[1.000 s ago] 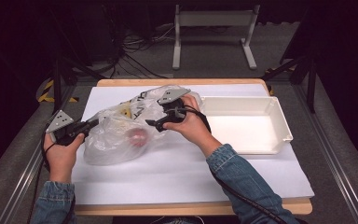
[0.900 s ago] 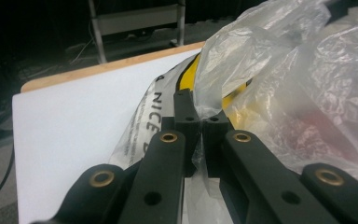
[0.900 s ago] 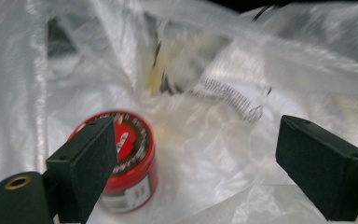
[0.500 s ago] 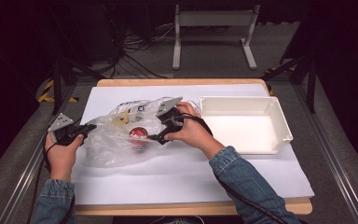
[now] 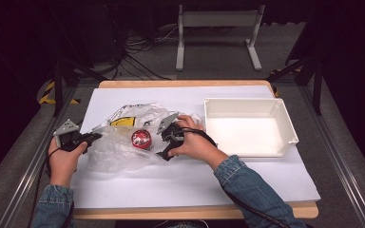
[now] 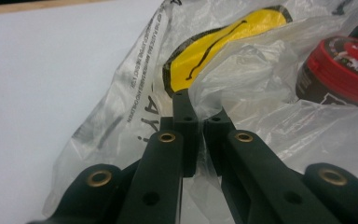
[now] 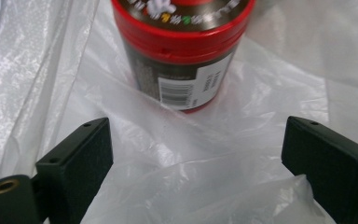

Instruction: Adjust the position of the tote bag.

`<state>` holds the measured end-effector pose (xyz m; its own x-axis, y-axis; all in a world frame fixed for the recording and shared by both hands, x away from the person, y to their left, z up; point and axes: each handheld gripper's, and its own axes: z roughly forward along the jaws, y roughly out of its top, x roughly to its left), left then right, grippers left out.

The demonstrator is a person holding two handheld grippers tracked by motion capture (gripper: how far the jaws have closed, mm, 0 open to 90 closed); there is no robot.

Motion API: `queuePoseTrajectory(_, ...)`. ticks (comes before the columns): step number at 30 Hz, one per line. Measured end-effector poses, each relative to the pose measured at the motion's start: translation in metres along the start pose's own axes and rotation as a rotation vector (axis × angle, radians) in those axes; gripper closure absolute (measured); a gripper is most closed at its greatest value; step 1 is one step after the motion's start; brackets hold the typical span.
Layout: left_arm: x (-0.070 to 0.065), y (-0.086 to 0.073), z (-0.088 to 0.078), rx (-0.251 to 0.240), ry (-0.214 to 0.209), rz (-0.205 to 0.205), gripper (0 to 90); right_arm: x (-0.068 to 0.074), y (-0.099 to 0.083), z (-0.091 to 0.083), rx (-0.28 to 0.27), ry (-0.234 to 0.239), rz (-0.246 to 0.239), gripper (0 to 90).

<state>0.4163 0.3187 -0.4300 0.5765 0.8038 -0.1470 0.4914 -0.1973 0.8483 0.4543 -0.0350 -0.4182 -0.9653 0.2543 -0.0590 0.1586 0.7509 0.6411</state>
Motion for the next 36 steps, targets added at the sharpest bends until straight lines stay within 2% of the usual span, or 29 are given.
queuePoseTrajectory(3, 0.000, -0.001, 0.002, 0.011, -0.009, 0.007, 86.3, 0.001, -0.001, 0.004, 0.012, 0.004, 0.007, 8.0)
queuePoseTrajectory(7, 0.000, -0.001, 0.001, 0.002, -0.031, -0.003, 85.5, 0.000, -0.001, 0.005, 0.009, -0.002, 0.009, 8.7)
queuePoseTrajectory(12, -0.004, -0.001, 0.005, 0.009, -0.038, 0.016, 86.2, 0.001, 0.005, 0.002, -0.041, -0.004, 0.027, 10.4)
queuePoseTrajectory(15, -0.004, -0.002, 0.008, 0.015, -0.032, 0.010, 86.6, 0.001, 0.005, 0.000, -0.059, -0.004, 0.030, 11.8)
queuePoseTrajectory(17, -0.004, -0.003, 0.011, 0.011, -0.026, -0.002, 87.0, 0.001, 0.006, -0.004, -0.075, -0.005, 0.029, 16.6)
queuePoseTrajectory(18, -0.004, -0.002, 0.011, 0.008, -0.027, 0.001, 87.3, 0.003, 0.010, -0.013, -0.110, -0.012, 0.021, 21.9)
queuePoseTrajectory(20, -0.007, 0.000, 0.012, 0.003, -0.024, 0.010, 87.4, 0.004, 0.012, -0.016, -0.120, -0.019, 0.016, 24.3)
queuePoseTrajectory(23, -0.010, 0.003, 0.012, -0.010, -0.022, 0.021, 87.6, 0.007, 0.019, -0.032, -0.163, -0.025, -0.002, 35.1)
queuePoseTrajectory(24, -0.011, 0.004, 0.011, -0.013, -0.021, 0.029, 87.7, 0.008, 0.022, -0.036, -0.176, -0.015, -0.002, 41.6)
queuePoseTrajectory(26, -0.012, 0.005, 0.010, -0.027, -0.019, 0.028, 87.8, 0.011, 0.028, -0.046, -0.221, 0.025, 0.010, 63.3)
queuePoseTrajectory(27, -0.012, 0.005, 0.010, -0.032, -0.017, 0.026, 87.8, 0.012, 0.030, -0.047, -0.233, 0.020, 0.010, 69.5)
queuePoseTrajectory(28, -0.012, 0.006, 0.009, -0.035, -0.015, 0.023, 87.9, 0.011, 0.033, -0.048, -0.246, -0.001, 0.004, 74.6)
queuePoseTrajectory(31, -0.011, 0.006, 0.008, -0.039, -0.012, 0.020, 88.0, 0.002, 0.037, -0.045, -0.272, -0.086, 0.001, 81.1)
queuePoseTrajectory(32, -0.011, 0.005, 0.008, -0.044, -0.010, 0.014, 88.0, -0.003, 0.038, -0.043, -0.288, -0.119, 0.008, 79.7)
queuePoseTrajectory(33, -0.011, 0.005, 0.008, -0.049, -0.008, 0.010, 88.0, -0.003, 0.038, -0.043, -0.288, -0.119, 0.008, 79.7)
queuePoseTrajectory(35, -0.010, 0.005, 0.009, -0.055, -0.006, 0.007, 88.0, -0.012, 0.040, -0.038, -0.343, -0.187, 0.030, 72.1)
queuePoseTrajectory(36, -0.010, 0.006, 0.011, -0.054, -0.009, 0.009, 88.0, -0.022, 0.039, -0.031, -0.364, -0.226, 0.057, 72.5)
